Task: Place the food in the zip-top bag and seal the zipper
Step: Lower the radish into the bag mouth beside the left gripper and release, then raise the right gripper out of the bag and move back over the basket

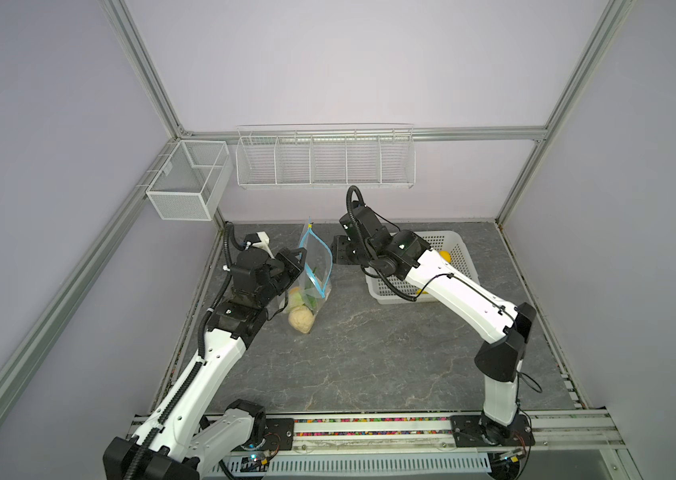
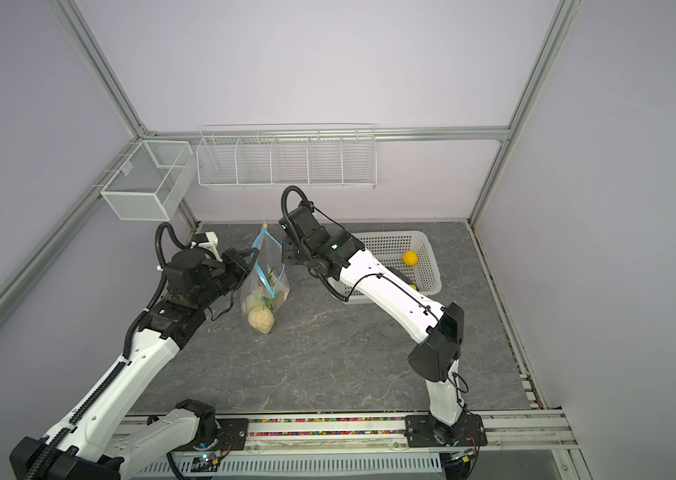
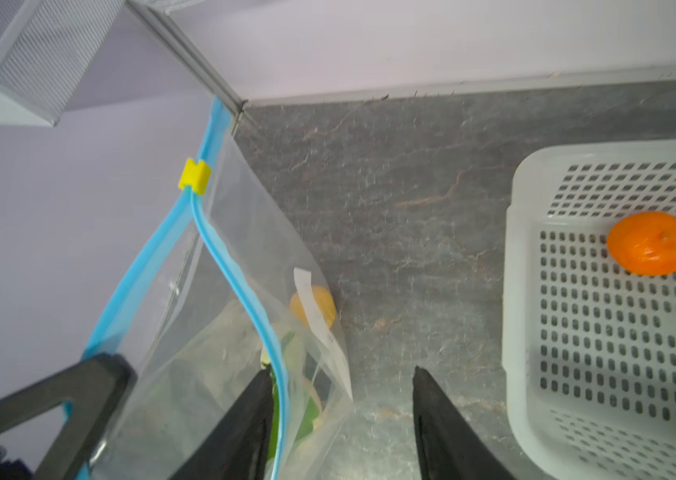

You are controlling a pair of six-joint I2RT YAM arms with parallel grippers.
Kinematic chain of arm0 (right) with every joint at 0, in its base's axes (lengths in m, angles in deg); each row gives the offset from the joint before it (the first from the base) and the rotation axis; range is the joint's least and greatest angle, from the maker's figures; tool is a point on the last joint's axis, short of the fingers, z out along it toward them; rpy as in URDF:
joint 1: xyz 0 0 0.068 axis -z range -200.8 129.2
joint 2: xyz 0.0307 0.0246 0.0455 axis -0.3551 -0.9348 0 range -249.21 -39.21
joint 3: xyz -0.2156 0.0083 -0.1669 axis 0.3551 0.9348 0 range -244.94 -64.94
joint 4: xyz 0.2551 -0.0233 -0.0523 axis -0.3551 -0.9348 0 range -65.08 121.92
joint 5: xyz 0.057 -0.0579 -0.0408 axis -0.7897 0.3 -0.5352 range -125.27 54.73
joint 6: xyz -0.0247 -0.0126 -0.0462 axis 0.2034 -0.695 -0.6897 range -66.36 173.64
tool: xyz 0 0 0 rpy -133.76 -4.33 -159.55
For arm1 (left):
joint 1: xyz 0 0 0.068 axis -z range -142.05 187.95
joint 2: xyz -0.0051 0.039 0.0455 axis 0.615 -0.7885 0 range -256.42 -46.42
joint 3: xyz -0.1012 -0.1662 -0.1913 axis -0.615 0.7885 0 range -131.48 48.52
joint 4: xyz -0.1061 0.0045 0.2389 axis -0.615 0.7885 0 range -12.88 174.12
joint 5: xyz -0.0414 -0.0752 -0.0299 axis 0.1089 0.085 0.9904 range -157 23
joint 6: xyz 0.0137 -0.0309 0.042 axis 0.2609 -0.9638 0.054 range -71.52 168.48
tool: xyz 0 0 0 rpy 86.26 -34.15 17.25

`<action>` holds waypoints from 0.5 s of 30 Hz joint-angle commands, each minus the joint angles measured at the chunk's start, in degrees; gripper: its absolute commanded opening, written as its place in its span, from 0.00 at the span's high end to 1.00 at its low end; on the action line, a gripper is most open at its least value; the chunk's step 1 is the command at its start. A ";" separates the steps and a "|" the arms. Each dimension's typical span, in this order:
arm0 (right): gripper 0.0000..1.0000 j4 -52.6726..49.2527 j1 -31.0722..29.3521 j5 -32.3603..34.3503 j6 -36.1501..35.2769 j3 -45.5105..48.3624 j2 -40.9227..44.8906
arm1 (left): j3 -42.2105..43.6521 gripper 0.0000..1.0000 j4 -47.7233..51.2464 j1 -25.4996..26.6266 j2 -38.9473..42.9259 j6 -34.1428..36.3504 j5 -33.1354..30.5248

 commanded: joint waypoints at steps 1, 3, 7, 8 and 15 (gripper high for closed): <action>0.45 -0.26 -0.18 -7.04 2.18 1.78 0.93 | -1.13 1.00 -1.13 0.14 -0.21 0.34 0.40; 0.46 1.74 -0.13 -7.21 2.08 3.70 1.78 | -1.15 1.00 -0.88 0.14 -0.24 0.29 0.34; 0.50 4.12 0.08 -8.05 2.07 4.83 0.97 | -1.48 1.00 0.05 0.14 0.06 0.30 0.09; 0.52 4.18 0.06 -8.78 2.13 4.47 0.28 | -1.49 1.00 0.33 0.14 0.21 0.50 -0.19; 0.87 7.20 -0.17 -11.77 1.24 5.77 1.05 | -3.02 1.00 1.20 0.14 -1.93 -0.28 2.06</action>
